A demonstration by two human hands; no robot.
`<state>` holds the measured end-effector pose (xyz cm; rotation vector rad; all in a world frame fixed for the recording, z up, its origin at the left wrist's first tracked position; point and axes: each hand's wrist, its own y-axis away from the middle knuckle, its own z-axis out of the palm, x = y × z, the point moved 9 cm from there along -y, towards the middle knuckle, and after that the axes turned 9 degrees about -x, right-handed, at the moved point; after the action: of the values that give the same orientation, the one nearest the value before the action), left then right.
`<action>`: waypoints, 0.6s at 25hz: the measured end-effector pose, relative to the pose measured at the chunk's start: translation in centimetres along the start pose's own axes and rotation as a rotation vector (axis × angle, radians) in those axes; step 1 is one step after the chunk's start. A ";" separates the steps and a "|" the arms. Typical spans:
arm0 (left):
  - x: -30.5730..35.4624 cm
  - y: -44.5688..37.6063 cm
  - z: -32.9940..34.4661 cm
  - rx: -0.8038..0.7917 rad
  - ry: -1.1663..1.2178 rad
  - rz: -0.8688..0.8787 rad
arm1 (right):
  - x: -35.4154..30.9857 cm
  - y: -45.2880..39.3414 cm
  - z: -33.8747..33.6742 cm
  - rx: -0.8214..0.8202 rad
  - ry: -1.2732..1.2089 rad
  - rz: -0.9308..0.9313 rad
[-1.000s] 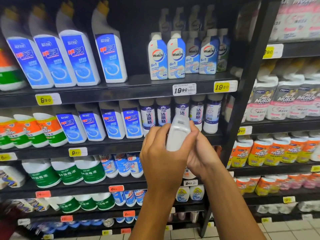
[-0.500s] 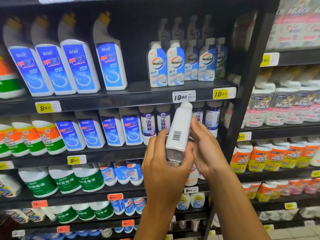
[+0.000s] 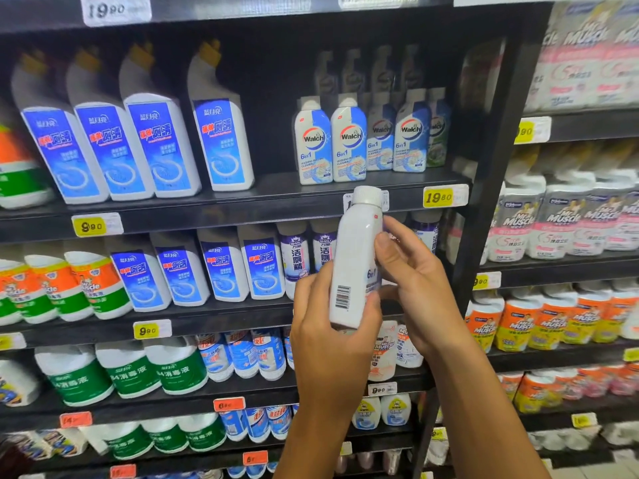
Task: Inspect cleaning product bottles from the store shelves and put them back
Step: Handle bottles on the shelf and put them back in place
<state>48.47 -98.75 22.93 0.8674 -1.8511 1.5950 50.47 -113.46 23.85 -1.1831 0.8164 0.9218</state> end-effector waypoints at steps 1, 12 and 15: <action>-0.7 -0.1 0.0 0.006 0.101 -0.042 | -0.2 0.0 -0.1 -0.002 0.006 -0.009; -5.6 0.0 1.5 -0.117 0.830 -0.287 | 0.1 -0.4 0.4 -0.137 0.000 -0.014; -5.7 0.0 1.5 -0.139 0.823 -0.287 | 0.2 -0.3 0.5 -0.141 -0.007 -0.021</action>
<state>52.19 -99.51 18.38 0.3047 -1.1676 1.3320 50.86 -112.92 23.88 -1.3074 0.7416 0.9788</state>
